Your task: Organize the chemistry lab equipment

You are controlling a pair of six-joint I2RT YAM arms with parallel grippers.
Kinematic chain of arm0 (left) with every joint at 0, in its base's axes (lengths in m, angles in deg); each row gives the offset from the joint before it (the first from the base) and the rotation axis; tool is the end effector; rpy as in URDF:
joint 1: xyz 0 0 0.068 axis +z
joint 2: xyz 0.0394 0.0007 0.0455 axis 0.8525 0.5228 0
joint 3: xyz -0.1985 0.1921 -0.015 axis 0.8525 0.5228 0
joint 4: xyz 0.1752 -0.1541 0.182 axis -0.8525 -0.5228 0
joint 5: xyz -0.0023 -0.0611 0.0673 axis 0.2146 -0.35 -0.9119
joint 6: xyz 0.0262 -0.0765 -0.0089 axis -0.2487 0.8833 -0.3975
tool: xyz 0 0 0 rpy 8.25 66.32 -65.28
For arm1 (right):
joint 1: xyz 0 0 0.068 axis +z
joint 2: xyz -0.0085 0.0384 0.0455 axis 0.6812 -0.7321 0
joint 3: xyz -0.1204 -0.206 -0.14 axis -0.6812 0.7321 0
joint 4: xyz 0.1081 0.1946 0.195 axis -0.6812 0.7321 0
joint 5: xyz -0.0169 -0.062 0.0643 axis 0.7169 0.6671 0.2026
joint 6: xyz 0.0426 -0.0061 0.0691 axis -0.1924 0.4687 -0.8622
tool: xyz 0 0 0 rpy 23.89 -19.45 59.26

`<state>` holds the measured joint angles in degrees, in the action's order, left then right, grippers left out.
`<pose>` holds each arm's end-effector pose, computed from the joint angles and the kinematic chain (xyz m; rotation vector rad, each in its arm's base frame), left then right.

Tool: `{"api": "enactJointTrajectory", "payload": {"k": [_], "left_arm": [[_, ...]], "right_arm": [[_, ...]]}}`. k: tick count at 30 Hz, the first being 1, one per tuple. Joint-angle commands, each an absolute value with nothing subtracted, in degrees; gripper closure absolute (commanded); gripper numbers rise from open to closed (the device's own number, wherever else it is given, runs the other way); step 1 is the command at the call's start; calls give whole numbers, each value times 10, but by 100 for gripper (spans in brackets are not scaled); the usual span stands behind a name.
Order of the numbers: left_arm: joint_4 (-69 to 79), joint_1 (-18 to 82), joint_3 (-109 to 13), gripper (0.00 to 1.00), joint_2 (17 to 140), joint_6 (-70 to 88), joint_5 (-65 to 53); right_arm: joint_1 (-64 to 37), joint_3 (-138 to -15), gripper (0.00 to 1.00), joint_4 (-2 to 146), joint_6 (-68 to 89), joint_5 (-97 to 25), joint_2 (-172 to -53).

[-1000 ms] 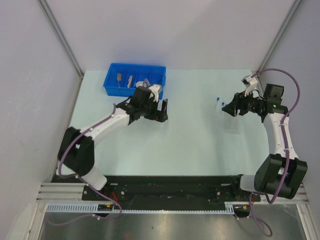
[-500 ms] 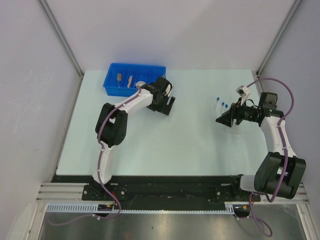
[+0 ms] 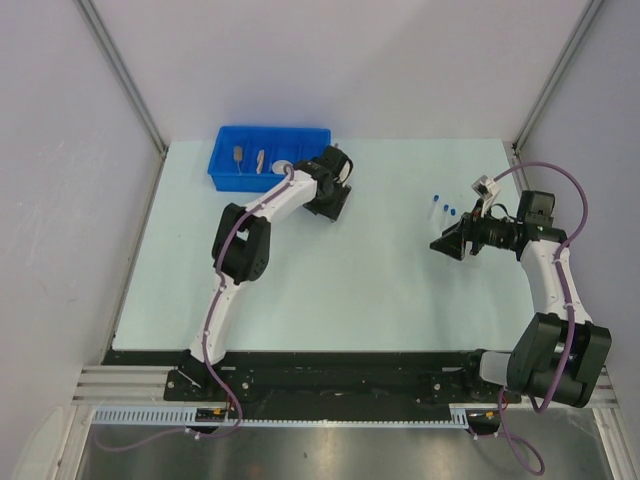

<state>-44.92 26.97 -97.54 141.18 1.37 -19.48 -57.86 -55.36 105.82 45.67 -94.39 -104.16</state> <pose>0.4879 -0.2919 0.1407 0.6088 2.6181 -0.0757 0.2950 -0.0117 0.2565 -0.6556 1.9134 0.9523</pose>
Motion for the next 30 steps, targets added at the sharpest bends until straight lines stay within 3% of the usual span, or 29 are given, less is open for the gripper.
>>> {"api": "enactJointTrajectory", "payload": {"k": [1,15,22,25,30], "left_arm": [[-458,279,-1010,42,1425,-13,-203],[-447,287,-1017,53,1447,-21,-202],[-440,287,-1008,69,1444,-26,-178],[-417,286,-972,79,1420,-27,-159],[-344,280,-854,87,1358,-27,-112]], "right_arm": [[-583,-550,23,1042,467,-960,-1028],[-592,-543,23,1040,469,-969,-1019],[-595,-543,23,1040,469,-973,-1016],[-596,-542,23,1040,468,-973,-1015],[-596,-541,23,1040,470,-974,-1011]]}}
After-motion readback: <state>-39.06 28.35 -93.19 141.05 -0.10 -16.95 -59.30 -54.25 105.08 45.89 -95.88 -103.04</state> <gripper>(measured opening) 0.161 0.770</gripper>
